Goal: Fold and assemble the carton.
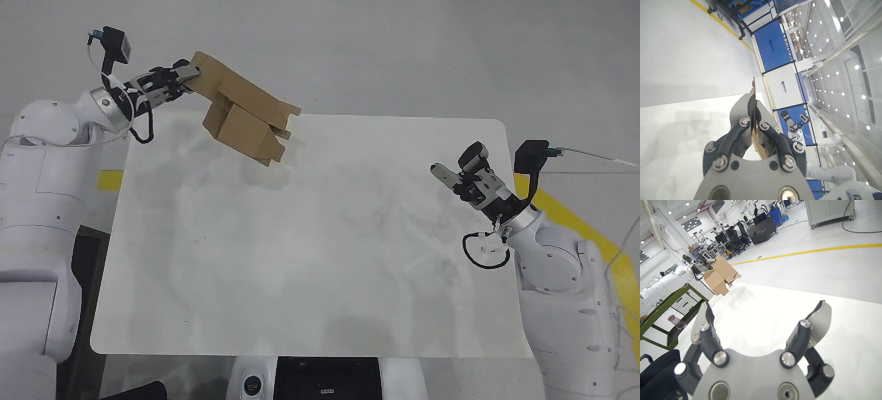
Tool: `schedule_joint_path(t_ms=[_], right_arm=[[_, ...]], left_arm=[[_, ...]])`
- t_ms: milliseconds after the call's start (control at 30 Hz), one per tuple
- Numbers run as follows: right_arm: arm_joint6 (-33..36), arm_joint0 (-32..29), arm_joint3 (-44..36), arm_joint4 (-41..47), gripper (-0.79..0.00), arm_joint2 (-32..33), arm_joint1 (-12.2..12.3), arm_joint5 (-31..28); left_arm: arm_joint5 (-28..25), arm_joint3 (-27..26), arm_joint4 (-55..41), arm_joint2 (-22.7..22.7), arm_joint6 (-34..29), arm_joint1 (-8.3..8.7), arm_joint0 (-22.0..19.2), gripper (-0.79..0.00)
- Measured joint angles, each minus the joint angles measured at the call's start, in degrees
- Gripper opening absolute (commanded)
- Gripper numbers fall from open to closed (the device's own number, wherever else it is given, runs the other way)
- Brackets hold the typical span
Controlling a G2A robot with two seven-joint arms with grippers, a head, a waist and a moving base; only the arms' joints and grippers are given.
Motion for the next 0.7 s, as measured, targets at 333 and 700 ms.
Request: schedule_joint_path(t_ms=[333,700], right_arm=[[-0.5,-0.3,0.3,0.7,0.000,-0.2,-0.1,0.3],[14.8,3.2,6.8,24.2,0.000,-5.8,0.3,5.6]], left_arm=[[2.8,-8.1,-0.6,-0.7,-1.4,0.47,4.9,-0.785],[4.7,-16.5,-1.1,-1.7,-3.0,1.10,9.6,-0.785]])
